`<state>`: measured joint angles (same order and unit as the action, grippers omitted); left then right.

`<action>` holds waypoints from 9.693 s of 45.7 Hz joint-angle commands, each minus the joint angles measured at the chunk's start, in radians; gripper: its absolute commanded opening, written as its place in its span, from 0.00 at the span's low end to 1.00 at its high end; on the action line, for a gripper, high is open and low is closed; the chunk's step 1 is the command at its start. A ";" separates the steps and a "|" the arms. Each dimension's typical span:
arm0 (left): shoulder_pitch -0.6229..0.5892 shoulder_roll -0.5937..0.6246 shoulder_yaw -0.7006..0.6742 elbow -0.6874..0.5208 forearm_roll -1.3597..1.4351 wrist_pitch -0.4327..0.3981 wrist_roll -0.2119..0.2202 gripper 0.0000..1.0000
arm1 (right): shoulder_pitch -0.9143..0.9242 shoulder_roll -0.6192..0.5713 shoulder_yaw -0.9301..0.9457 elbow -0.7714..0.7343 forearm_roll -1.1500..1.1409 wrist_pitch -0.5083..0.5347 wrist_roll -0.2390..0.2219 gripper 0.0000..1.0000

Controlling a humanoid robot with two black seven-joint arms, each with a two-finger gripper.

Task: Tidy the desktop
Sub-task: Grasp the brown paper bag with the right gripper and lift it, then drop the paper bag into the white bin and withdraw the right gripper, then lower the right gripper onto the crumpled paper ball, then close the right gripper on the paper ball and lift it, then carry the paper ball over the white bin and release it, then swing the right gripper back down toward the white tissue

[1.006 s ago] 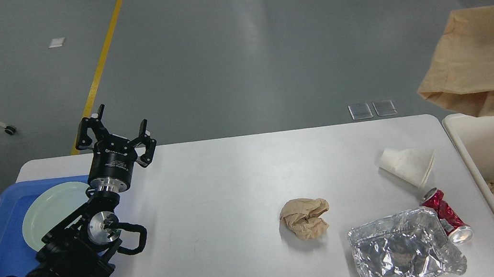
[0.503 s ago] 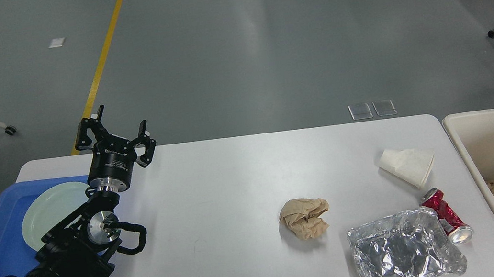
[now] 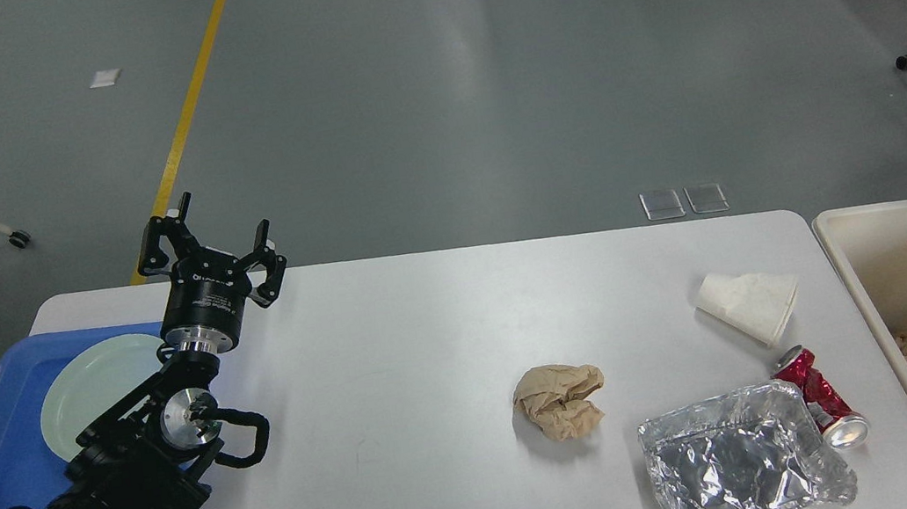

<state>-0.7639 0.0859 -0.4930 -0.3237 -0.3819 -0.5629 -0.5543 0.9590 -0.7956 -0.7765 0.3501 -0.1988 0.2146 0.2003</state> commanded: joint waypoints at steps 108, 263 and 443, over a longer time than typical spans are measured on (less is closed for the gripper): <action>0.000 0.000 0.001 0.000 0.000 0.000 0.001 0.97 | 0.566 0.490 -0.323 0.452 0.223 0.745 -0.004 0.87; 0.000 0.000 0.001 0.000 0.000 0.000 0.001 0.97 | 0.276 0.711 -0.124 0.280 0.236 0.597 -0.009 0.00; 0.000 0.000 0.001 0.000 0.000 0.000 0.001 0.97 | 0.828 0.386 -0.202 0.432 -0.711 0.227 0.005 1.00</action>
<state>-0.7640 0.0859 -0.4923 -0.3236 -0.3820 -0.5630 -0.5542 1.7144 -0.4444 -0.9395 0.6434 -0.8156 0.4442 0.2054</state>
